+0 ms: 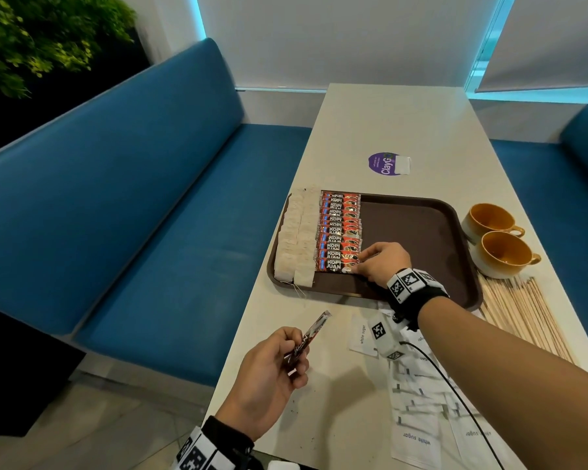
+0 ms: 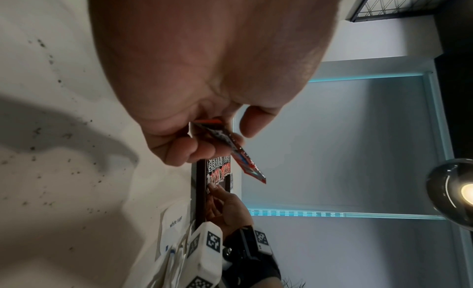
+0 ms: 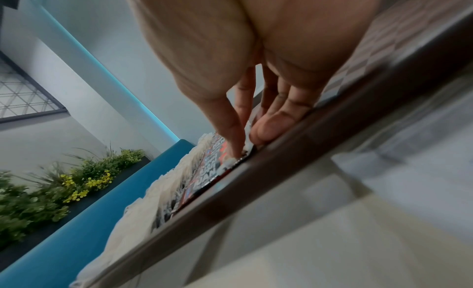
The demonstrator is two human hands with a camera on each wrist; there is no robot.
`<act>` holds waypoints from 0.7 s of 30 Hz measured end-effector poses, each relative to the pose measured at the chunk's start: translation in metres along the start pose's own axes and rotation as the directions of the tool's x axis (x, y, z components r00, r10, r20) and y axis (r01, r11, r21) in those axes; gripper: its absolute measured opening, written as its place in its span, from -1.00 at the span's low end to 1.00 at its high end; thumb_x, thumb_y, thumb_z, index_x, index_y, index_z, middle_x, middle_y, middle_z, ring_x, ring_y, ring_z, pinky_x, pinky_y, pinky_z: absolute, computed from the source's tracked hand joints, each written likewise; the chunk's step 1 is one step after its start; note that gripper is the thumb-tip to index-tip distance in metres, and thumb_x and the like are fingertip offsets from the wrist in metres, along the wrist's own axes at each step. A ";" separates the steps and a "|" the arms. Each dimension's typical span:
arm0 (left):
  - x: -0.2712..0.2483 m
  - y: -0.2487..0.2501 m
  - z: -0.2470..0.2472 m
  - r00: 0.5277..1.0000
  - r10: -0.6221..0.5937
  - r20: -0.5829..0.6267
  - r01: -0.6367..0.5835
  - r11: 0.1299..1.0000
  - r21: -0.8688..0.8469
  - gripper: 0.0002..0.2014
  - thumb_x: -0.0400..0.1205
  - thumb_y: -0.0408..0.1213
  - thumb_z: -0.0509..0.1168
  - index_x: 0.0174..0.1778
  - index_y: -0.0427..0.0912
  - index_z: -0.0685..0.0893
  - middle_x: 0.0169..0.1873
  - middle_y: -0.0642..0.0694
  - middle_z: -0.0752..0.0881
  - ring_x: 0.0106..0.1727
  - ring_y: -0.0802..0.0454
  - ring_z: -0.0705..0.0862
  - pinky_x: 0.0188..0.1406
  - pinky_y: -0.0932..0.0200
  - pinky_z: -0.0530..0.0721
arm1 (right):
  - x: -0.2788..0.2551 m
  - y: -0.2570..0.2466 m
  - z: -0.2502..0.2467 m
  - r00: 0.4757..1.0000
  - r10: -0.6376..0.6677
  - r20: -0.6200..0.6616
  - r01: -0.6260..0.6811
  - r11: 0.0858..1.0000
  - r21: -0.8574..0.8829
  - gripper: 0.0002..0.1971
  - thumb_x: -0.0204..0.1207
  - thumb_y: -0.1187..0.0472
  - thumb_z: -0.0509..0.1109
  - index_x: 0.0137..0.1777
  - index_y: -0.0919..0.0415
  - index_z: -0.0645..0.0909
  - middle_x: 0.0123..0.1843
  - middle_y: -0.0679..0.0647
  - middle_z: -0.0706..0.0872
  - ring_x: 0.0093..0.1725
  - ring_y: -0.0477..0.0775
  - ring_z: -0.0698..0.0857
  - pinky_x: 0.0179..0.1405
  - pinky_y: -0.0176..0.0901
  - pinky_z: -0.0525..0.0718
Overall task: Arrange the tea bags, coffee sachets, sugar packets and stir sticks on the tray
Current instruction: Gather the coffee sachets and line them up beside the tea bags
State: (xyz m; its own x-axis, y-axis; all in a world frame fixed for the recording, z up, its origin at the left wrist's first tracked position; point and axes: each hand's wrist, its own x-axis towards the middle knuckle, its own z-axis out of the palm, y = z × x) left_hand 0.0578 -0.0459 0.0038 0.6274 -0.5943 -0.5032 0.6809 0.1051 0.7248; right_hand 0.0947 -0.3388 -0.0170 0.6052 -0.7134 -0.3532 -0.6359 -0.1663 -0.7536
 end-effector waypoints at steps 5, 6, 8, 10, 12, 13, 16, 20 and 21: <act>-0.002 0.001 0.001 1.000 0.009 -0.009 -0.009 1.000 0.004 -0.79 0.70 -0.48 0.02 -0.10 -0.29 0.57 -0.27 -0.22 0.51 -0.31 -0.07 0.48 -0.35 0.08 0.39 | 0.001 0.001 -0.003 1.000 -0.001 0.013 0.000 1.000 0.016 -0.76 0.29 0.28 0.78 -0.14 0.15 0.78 -0.17 0.11 0.86 -0.26 0.05 0.81 -0.07 0.04 0.88; -0.002 0.001 0.002 1.000 0.016 -0.013 -0.016 1.000 0.011 -0.78 0.70 -0.51 0.02 -0.09 -0.30 0.57 -0.27 -0.23 0.51 -0.31 -0.07 0.49 -0.35 0.08 0.41 | 0.000 0.001 -0.005 1.000 -0.001 0.020 0.000 0.999 0.035 -0.77 0.32 0.27 0.77 -0.13 0.17 0.78 -0.18 0.13 0.86 -0.27 0.07 0.81 -0.07 0.08 0.89; -0.003 0.002 0.003 0.999 0.041 -0.023 -0.040 0.998 0.043 -0.75 0.68 -0.59 0.00 -0.06 -0.32 0.57 -0.28 -0.24 0.53 -0.32 -0.07 0.50 -0.36 0.10 0.45 | -0.003 0.001 -0.009 1.000 -0.025 0.014 0.024 0.996 0.081 -0.81 0.38 0.24 0.74 -0.13 0.17 0.77 -0.20 0.16 0.86 -0.28 0.11 0.82 -0.06 0.17 0.89; -0.005 0.005 0.007 0.996 0.080 -0.026 -0.077 0.994 0.080 -0.75 0.69 -0.66 0.04 0.00 -0.30 0.57 -0.29 -0.23 0.60 -0.32 -0.05 0.53 -0.36 0.13 0.49 | -0.013 -0.002 -0.015 0.997 -0.078 -0.006 0.078 0.988 0.134 -0.86 0.45 0.20 0.68 -0.13 0.16 0.77 -0.19 0.18 0.87 -0.30 0.09 0.81 -0.10 0.13 0.89; -0.005 0.008 0.012 0.989 0.141 -0.034 -0.137 0.985 0.107 -0.78 0.70 -0.67 0.15 0.11 -0.29 0.56 -0.28 -0.22 0.68 -0.31 -0.05 0.57 -0.33 0.14 0.53 | -0.035 -0.008 -0.025 0.990 -0.144 0.009 0.138 0.966 0.218 -0.89 0.54 0.16 0.61 -0.06 0.19 0.78 -0.15 0.18 0.86 -0.32 0.04 0.77 -0.21 -0.03 0.86; -0.005 0.009 0.014 0.984 0.173 -0.042 -0.167 0.979 0.119 -0.77 0.69 -0.66 0.21 0.16 -0.29 0.55 -0.28 -0.21 0.72 -0.31 -0.06 0.60 -0.33 0.14 0.54 | -0.051 -0.010 -0.030 0.984 -0.177 0.035 0.161 0.947 0.278 -0.87 0.58 0.14 0.58 -0.03 0.21 0.77 -0.15 0.17 0.84 -0.32 0.03 0.76 -0.27 -0.08 0.82; -0.005 0.012 0.019 0.962 0.267 -0.059 -0.254 0.953 0.167 -0.76 0.65 -0.62 0.34 0.20 -0.32 0.58 -0.24 -0.24 0.78 -0.27 -0.05 0.64 -0.30 0.18 0.60 | -0.099 -0.012 -0.045 0.958 -0.260 0.124 0.187 0.888 0.421 -0.78 0.63 0.06 0.53 0.03 0.25 0.77 -0.16 0.16 0.82 -0.30 0.08 0.75 -0.30 -0.08 0.75; -0.016 0.013 0.029 0.925 0.378 -0.045 -0.358 0.903 0.236 -0.79 0.55 -0.52 0.49 0.07 -0.36 0.71 -0.21 -0.28 0.83 -0.28 -0.04 0.68 -0.28 0.22 0.66 | -0.157 0.009 -0.056 0.919 -0.338 0.206 0.181 0.822 0.540 -0.80 0.59 0.18 0.54 0.09 0.31 0.76 -0.15 0.22 0.80 -0.28 0.21 0.75 -0.26 0.04 0.75; -0.019 0.013 0.031 0.917 0.396 -0.038 -0.376 0.894 0.243 -0.77 0.50 -0.48 0.52 0.06 -0.35 0.72 -0.21 -0.29 0.84 -0.28 -0.04 0.69 -0.27 0.21 0.66 | -0.169 0.015 -0.058 0.910 -0.352 0.220 0.174 0.806 0.566 -0.78 0.56 0.22 0.56 0.12 0.33 0.75 -0.14 0.28 0.78 -0.28 0.24 0.74 -0.26 0.05 0.75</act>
State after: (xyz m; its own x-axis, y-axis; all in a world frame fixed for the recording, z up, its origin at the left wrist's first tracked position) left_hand 0.0427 -0.0578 0.0378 0.8598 -0.4729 -0.1925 0.2811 0.1237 0.9517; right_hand -0.0452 -0.2602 0.0632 0.8796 -0.4409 -0.1783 -0.1355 0.1270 -0.9826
